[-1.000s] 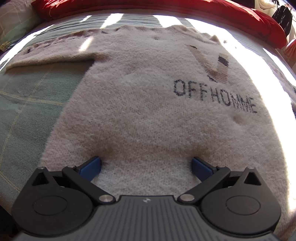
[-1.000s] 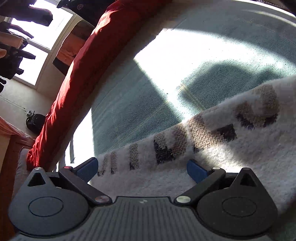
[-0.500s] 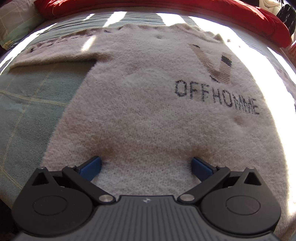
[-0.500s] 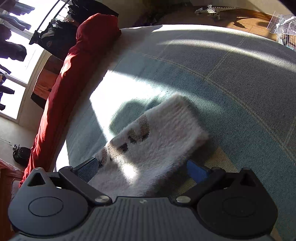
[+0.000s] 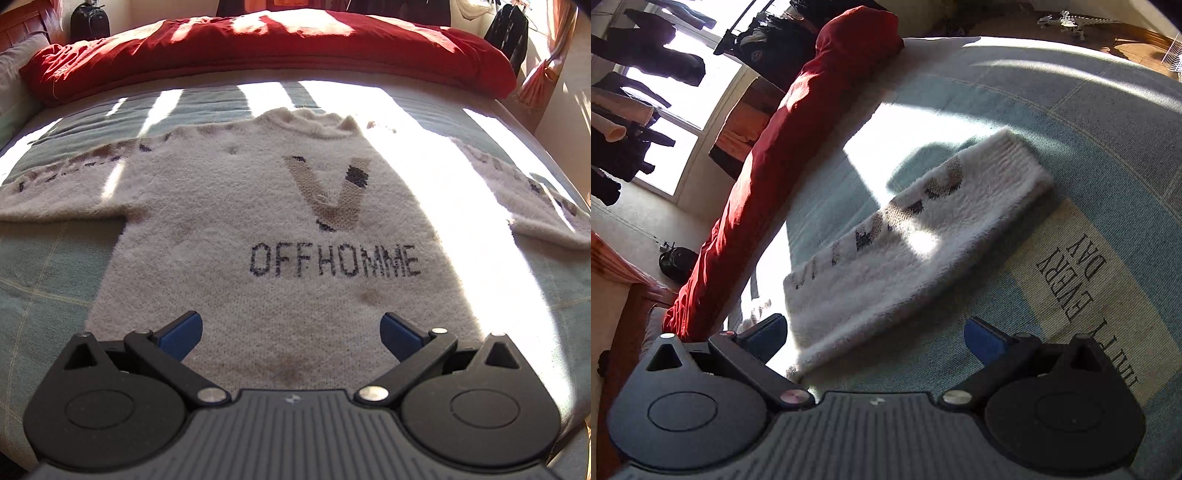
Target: Fold clothes
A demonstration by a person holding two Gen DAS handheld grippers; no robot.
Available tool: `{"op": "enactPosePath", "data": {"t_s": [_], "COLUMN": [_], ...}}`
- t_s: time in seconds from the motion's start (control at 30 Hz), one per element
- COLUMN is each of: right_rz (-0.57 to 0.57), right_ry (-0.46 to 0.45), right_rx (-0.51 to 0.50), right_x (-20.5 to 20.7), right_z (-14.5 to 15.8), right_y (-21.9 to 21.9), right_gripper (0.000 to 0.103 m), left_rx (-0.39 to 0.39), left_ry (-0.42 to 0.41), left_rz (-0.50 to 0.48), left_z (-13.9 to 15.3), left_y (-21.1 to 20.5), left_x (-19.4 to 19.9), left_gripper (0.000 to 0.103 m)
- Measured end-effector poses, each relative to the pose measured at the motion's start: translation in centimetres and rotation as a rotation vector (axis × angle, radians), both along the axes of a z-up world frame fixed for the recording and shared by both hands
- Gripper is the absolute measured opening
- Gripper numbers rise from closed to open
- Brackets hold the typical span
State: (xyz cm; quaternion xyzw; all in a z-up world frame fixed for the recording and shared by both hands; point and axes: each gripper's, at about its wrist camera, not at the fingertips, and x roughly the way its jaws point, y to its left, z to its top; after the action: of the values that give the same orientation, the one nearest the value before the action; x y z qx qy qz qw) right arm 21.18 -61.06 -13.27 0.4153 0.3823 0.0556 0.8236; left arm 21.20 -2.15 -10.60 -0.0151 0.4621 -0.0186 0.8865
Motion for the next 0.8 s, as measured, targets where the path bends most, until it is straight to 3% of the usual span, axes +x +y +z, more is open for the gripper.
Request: {"op": "enactPosePath", "data": {"t_s": [0.4, 0.63, 0.8], "right_rz": [0.348, 0.506, 0.579], "right_ry": [0.038, 0.091, 0.135], "right_rx": [-0.082, -0.176, -0.277], "right_x": [3.2, 4.8, 4.3], "right_z": [2.5, 1.0, -1.2], "right_y": [17.3, 28.0, 32.9], "right_gripper": [0.103, 0.103, 0.103], "left_rx": [-0.096, -0.173, -0.164], "left_ry": [-0.042, 0.016, 0.057], "left_rz": [-0.016, -0.020, -0.048], "left_z": [1.1, -3.0, -5.6], "left_y": [4.8, 5.3, 5.4], "left_x": [2.7, 4.4, 2.9], "left_gripper": [0.101, 0.101, 0.102]}}
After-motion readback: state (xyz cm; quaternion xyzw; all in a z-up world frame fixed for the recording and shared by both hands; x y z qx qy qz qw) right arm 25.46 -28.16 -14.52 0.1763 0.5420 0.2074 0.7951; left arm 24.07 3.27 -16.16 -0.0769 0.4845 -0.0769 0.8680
